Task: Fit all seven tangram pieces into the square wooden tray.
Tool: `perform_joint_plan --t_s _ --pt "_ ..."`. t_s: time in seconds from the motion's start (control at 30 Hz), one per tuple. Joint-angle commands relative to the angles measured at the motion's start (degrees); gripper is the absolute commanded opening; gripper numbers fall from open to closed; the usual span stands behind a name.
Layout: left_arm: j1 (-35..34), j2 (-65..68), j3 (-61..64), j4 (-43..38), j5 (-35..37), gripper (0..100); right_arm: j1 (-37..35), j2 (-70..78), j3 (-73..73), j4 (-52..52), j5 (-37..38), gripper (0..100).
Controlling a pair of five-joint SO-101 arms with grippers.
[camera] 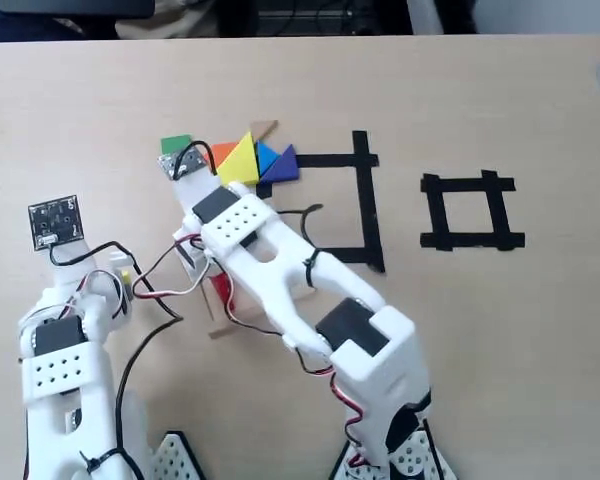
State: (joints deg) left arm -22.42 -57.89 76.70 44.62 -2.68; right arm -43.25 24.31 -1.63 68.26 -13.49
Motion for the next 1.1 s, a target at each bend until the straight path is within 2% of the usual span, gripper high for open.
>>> perform_joint_plan --t_s 0.0,0.23,0.43,0.77,0.9,0.97,1.07 --pt "-0.57 -0.62 -0.40 -0.97 -0.09 17 -0.09 -0.31 -6.64 5.01 0.00 23.0" --pt "-0.57 -0.53 -0.31 -0.97 -0.26 17 0.35 0.22 -8.22 6.51 4.48 17.2" --pt "-0.57 -0.53 -0.31 -0.97 -0.44 17 5.80 0.22 -7.52 6.95 7.47 15.9" --pt "-0.57 -0.62 -0.31 -0.97 -0.44 17 11.60 0.13 -0.75 3.43 21.36 15.5" --pt "-0.57 -0.53 -0.31 -0.97 -0.53 17 12.13 0.13 0.66 -1.23 23.65 0.4" --pt "-0.57 -0.53 -0.31 -0.97 -0.53 17 11.96 0.22 1.27 -2.11 23.56 2.9" --pt "-0.57 -0.53 -0.31 -0.97 -0.53 17 13.01 0.75 1.89 -3.43 23.82 1.3"
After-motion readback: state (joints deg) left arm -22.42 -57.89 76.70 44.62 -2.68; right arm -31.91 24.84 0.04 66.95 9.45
